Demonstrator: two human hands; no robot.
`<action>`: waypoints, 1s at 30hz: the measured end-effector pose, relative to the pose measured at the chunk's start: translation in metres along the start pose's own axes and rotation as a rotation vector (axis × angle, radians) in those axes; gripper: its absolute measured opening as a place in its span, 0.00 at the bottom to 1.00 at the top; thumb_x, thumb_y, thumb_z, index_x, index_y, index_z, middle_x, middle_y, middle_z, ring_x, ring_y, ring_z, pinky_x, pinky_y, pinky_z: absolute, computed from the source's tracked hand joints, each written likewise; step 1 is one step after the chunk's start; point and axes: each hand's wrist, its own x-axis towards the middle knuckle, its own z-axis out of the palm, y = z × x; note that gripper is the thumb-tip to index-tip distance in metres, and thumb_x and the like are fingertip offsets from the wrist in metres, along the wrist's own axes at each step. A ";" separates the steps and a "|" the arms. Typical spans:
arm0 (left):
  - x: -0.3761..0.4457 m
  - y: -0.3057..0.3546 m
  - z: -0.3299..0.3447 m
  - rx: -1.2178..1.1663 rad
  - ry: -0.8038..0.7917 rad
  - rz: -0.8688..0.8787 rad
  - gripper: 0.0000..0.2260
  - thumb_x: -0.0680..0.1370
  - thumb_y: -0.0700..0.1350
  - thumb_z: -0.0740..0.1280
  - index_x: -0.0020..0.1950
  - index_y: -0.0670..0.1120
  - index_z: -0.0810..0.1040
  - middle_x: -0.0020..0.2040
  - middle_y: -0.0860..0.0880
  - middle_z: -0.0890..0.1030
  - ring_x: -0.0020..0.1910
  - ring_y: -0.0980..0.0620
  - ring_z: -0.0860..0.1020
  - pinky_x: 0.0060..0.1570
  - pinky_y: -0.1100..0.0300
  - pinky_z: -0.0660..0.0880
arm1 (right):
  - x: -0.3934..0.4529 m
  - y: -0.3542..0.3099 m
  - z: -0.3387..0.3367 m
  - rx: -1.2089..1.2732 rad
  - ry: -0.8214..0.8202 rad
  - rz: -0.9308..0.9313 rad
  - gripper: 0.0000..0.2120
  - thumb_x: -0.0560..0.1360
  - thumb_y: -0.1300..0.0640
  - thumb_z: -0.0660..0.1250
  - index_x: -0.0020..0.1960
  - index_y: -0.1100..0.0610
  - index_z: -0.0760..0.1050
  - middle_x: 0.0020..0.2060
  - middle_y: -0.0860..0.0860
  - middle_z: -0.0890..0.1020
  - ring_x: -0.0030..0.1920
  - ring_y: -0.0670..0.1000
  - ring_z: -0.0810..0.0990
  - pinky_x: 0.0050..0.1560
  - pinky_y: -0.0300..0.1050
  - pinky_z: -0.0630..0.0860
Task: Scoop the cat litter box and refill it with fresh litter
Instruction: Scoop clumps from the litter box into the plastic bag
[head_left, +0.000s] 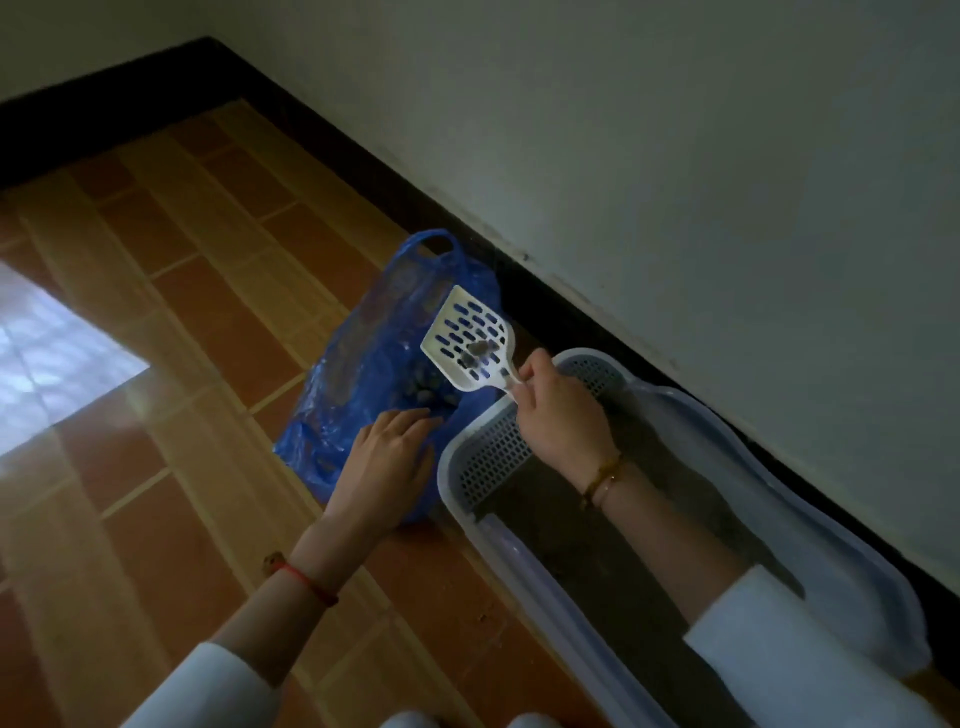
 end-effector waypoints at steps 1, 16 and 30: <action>-0.001 -0.001 0.001 -0.009 -0.002 -0.005 0.16 0.79 0.45 0.62 0.68 0.48 0.74 0.67 0.49 0.75 0.66 0.47 0.70 0.63 0.49 0.69 | 0.005 -0.004 0.003 -0.109 0.004 -0.051 0.05 0.80 0.54 0.59 0.54 0.53 0.65 0.40 0.49 0.78 0.39 0.48 0.79 0.35 0.41 0.75; -0.003 -0.001 0.003 -0.068 -0.005 0.031 0.17 0.80 0.47 0.59 0.69 0.50 0.71 0.69 0.51 0.73 0.69 0.51 0.68 0.68 0.49 0.67 | 0.015 -0.006 0.013 -0.640 0.130 -0.313 0.23 0.77 0.57 0.63 0.70 0.56 0.61 0.55 0.59 0.76 0.55 0.56 0.76 0.56 0.50 0.74; 0.007 0.033 -0.001 -0.110 -0.032 0.239 0.21 0.79 0.52 0.52 0.66 0.47 0.74 0.66 0.48 0.76 0.65 0.48 0.72 0.62 0.46 0.72 | -0.078 0.057 -0.050 0.023 0.076 0.278 0.05 0.79 0.54 0.60 0.46 0.53 0.71 0.36 0.52 0.80 0.36 0.53 0.80 0.37 0.52 0.81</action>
